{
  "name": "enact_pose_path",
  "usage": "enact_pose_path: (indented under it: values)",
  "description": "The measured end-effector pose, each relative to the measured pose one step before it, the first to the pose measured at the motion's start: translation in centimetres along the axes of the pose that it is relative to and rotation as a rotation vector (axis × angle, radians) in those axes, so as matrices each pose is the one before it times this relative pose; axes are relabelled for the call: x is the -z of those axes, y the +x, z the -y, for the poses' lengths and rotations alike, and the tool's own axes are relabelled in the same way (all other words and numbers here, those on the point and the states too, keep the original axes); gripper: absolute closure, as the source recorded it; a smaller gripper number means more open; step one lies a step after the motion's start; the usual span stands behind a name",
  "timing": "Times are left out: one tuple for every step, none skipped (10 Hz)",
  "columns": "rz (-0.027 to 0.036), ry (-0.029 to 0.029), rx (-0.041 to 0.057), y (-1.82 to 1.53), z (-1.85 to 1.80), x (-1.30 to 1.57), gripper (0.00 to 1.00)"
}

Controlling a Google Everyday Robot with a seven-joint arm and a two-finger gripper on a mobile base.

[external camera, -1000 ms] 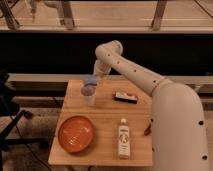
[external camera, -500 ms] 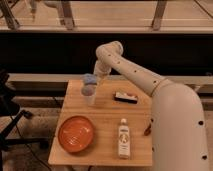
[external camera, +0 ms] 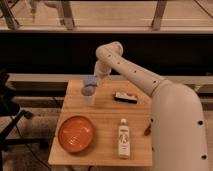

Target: Place the white sponge in the ceramic cup

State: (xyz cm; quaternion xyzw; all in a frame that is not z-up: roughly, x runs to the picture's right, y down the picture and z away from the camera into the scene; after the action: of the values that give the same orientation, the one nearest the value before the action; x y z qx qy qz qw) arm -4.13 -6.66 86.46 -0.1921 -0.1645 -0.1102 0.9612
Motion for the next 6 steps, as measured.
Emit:
enact_pose_path:
  values:
    - [0.00165,-0.00233,-0.00162,-0.024,-0.033,-0.039,0.69]
    - [0.00008,-0.00146,-0.00277,0.093,0.017,-0.001,0.61]
    - [-0.00126,0.00112,-0.0006,0.266,0.119,0.029,0.5]
    - [0.00047,-0.0003,0.00101,-0.01,0.06,-0.027,0.41]
    - [0.00031,-0.00076,0.00103,-0.061,-0.025,-0.033,0.37]
    - [0.00056,-0.00051,-0.00001,-0.023,-0.02,-0.007,0.37]
